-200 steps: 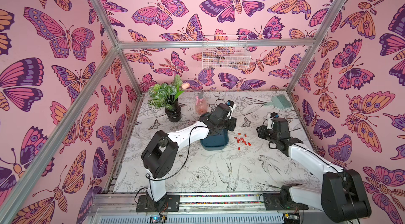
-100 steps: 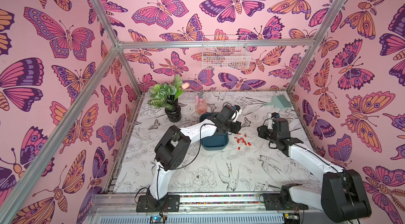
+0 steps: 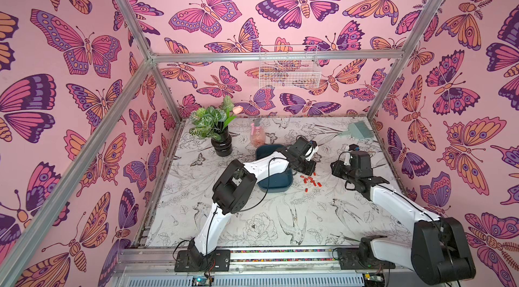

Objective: Take the screw protection sleeves out of the storage box
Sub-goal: Place the screw protection sleeve at the center of the board.

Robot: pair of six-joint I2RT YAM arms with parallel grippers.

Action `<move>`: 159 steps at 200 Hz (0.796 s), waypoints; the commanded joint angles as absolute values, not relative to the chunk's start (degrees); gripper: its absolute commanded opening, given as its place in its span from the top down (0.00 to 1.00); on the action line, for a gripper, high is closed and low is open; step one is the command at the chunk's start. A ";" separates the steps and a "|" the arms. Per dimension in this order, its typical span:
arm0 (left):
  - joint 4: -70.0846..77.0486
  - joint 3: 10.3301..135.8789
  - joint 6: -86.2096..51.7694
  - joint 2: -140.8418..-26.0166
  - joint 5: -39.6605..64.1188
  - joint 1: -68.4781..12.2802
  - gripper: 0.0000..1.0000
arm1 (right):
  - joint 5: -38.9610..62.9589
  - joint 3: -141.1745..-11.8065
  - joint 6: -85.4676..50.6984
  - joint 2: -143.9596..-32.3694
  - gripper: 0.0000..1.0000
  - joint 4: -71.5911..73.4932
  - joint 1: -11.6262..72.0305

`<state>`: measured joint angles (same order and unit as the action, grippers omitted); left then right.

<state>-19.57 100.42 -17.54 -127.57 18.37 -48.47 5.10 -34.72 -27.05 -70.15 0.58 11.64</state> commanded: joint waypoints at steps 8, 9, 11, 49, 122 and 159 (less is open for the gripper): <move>-24.85 102.81 -15.52 -129.31 17.18 -49.30 0.89 | 2.45 -33.11 -27.59 -65.92 0.69 2.06 10.99; -24.82 102.86 -15.54 -129.34 17.16 -49.31 0.89 | 2.37 -33.08 -27.59 -65.83 0.69 2.09 10.99; -24.92 102.91 -15.51 -129.39 17.06 -49.31 0.88 | 2.31 -32.97 -27.55 -65.55 0.69 2.15 10.99; -27.14 104.80 -15.05 -130.82 15.35 -49.57 0.88 | 0.52 -31.29 -27.70 -63.31 0.68 3.03 10.80; -30.56 109.08 -13.75 -133.93 11.86 -49.67 0.88 | 1.07 -31.27 -27.95 -63.71 0.68 3.33 10.63; -31.52 111.14 -13.71 -135.30 10.80 -49.71 0.88 | 1.18 -31.45 -27.88 -64.10 0.68 3.34 10.55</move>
